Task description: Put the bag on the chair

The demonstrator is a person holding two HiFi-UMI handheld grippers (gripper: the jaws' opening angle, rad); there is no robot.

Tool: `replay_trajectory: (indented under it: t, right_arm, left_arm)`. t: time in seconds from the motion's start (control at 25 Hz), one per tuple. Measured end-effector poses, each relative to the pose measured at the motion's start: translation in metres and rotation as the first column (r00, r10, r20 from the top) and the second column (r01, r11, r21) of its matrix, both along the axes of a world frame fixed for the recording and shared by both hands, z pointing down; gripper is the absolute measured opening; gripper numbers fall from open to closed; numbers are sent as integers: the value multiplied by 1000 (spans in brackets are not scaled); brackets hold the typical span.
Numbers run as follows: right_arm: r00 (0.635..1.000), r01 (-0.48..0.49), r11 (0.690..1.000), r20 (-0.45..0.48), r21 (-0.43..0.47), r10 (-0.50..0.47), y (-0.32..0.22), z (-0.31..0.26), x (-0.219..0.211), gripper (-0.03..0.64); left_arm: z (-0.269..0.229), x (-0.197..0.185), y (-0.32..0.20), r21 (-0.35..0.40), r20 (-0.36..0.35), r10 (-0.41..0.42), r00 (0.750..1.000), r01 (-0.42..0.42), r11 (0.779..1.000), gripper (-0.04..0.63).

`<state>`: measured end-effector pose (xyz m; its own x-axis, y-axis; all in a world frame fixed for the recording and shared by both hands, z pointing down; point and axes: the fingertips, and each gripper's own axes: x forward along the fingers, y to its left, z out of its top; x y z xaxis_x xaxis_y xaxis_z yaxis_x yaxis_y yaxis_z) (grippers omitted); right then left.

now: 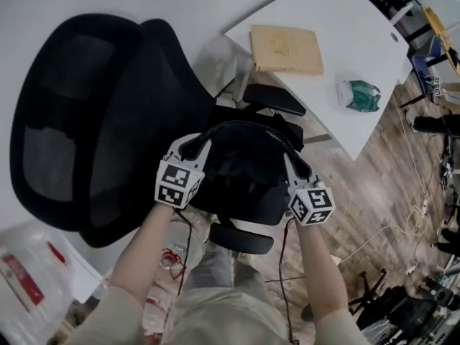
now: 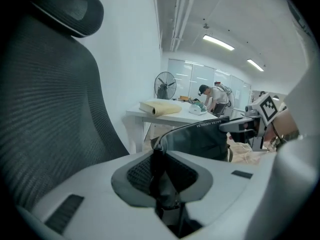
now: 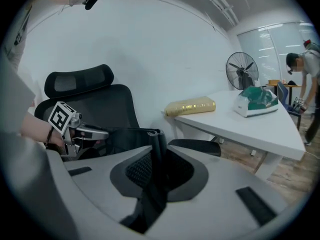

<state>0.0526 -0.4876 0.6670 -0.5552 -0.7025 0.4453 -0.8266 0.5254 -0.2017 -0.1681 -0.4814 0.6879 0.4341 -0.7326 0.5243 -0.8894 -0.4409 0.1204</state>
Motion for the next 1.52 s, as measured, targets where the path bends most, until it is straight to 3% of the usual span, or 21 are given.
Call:
replay_trajectory:
  t: [0.56, 1.0, 1.12, 1.24, 1.28, 1.52]
  right_arm:
    - [996, -34, 991, -89, -133, 22, -7, 89, 10, 72]
    - [989, -48, 969, -145, -242, 13, 13, 135, 20, 71]
    - [988, -46, 958, -153, -282, 3, 19, 139, 20, 76]
    - [990, -62, 941, -141, -332, 15, 27, 135, 24, 146]
    - [990, -71, 938, -135, -339, 26, 27, 130, 26, 152]
    - [992, -78, 945, -118, -316, 42, 35, 88, 41, 190]
  left_arm:
    - [102, 9, -14, -210, -33, -33, 999, 26, 977, 81]
    - [139, 23, -6, -330, 35, -4, 999, 15, 944, 88]
    - [142, 23, -2, -370, 48, -16, 999, 33, 928, 113]
    - [142, 26, 8, -394, 66, -21, 998, 45, 918, 209]
    - [140, 27, 11, -390, 77, -21, 997, 50, 919, 213]
    - [124, 18, 30, -385, 181, -83, 980, 148, 911, 288]
